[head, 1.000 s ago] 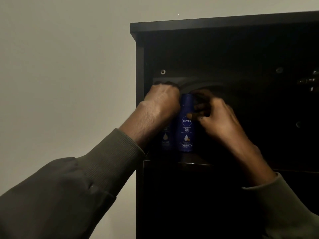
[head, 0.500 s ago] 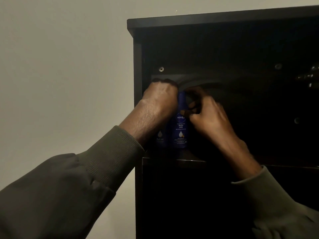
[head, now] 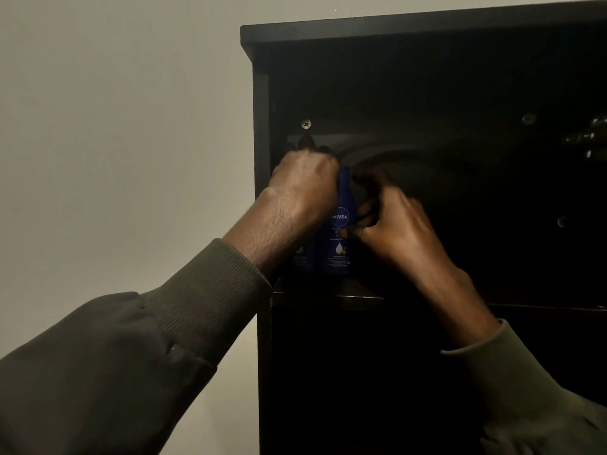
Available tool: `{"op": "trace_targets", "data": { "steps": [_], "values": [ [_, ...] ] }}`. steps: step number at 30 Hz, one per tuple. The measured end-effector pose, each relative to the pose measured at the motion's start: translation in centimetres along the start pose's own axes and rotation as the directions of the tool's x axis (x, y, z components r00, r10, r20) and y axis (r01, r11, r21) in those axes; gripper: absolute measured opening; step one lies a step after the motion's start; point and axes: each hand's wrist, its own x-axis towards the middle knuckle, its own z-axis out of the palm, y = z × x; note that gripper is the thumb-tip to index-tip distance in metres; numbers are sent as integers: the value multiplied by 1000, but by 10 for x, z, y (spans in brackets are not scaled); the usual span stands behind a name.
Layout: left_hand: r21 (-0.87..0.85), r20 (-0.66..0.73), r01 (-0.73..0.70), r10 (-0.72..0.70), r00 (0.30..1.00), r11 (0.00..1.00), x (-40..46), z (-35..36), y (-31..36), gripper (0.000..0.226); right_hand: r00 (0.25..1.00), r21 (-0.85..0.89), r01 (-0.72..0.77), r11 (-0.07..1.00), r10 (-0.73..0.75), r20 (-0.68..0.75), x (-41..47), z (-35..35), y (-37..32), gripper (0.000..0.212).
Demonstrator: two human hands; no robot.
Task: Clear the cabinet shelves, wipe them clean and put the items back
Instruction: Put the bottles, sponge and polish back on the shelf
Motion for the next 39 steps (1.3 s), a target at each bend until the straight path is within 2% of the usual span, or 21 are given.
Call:
{"op": "trace_targets", "data": {
  "steps": [10, 16, 19, 22, 26, 29, 34, 39],
  "values": [
    [4, -52, -35, 35, 998, 999, -8, -1, 2, 21, 998, -9, -52, 999, 52, -43, 0, 1, 2, 81],
    [33, -139, -40, 45, 989, 999, -30, -7, 5, 42, 992, 13, -47, 999, 48, -119, -11, -12, -7, 75],
    [-41, -231, -74, 63, 971, 996, -45, -4, 6, 45, 972, 6, 37, 999, -34, -231, -27, -21, -13, 68],
    [-151, -315, -102, 50, 948, 983, -69, 3, 10, 40, 958, 35, 93, 995, -80, -275, -54, -26, -15, 64],
    [-335, -452, -185, 14, 892, 924, -110, 20, 16, 24, 968, 88, 129, 988, -107, -227, -98, -28, -14, 65],
    [-438, -531, -260, -14, 847, 861, -143, 44, 25, 20, 982, 203, 126, 971, -93, -165, -135, -22, -5, 60],
    [-639, -409, -218, -85, 909, 738, -198, 96, 36, 19, 1000, 402, 21, 915, -17, -12, -192, -7, 16, 51],
    [-782, -161, -24, -165, 973, 623, -262, 158, 43, 20, 968, 512, -200, 835, 88, 234, -241, 22, 44, 44]
  ]
}}
